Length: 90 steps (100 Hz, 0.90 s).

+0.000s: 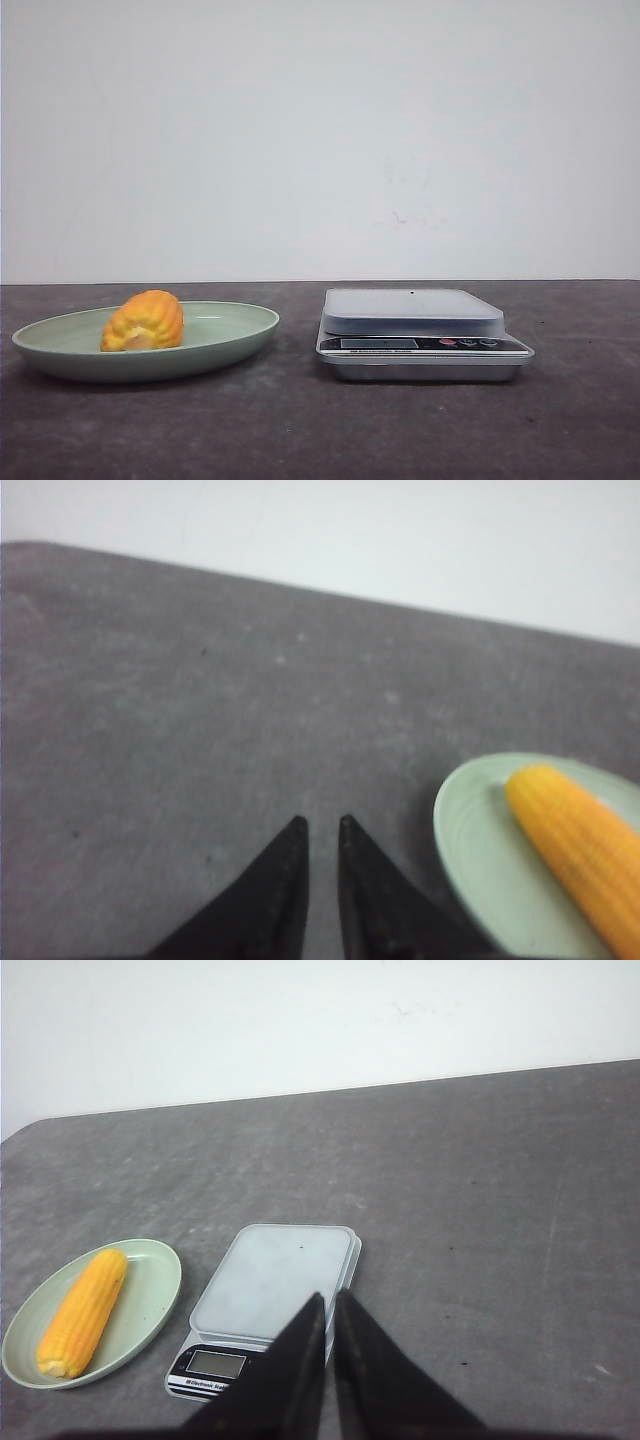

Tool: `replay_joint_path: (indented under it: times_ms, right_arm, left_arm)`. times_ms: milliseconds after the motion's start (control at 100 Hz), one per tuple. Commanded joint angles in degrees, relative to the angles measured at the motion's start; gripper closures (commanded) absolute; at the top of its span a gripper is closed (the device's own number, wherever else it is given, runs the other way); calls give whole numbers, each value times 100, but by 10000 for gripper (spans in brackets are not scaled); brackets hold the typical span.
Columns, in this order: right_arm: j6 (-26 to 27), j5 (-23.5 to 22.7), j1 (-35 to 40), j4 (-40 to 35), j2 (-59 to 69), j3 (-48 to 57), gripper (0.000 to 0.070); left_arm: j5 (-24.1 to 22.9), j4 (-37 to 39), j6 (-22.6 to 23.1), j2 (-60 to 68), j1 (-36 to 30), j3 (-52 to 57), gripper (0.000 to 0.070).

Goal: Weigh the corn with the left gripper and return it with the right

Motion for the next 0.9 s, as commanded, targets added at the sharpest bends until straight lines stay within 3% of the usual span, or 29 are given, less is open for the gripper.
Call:
replay_joint_path:
  times_ms: [0,670,820,890]
  right_arm:
    - [39,7,22,63,-2,39,693]
    - [33,9,22,63,-2,39,693]
    - [-634,448,-181,177,-116,-61,693]
    - [-863,428,-538,710,-262,-459,693]
  left_arm:
    - [15,-35,127,4,11,-98,695]
    - [15,-28,127,2,11,-98,695]
    - [15,-28,125,2,11,-98,695]
    - [13,-28,127,2,11,-98,695]
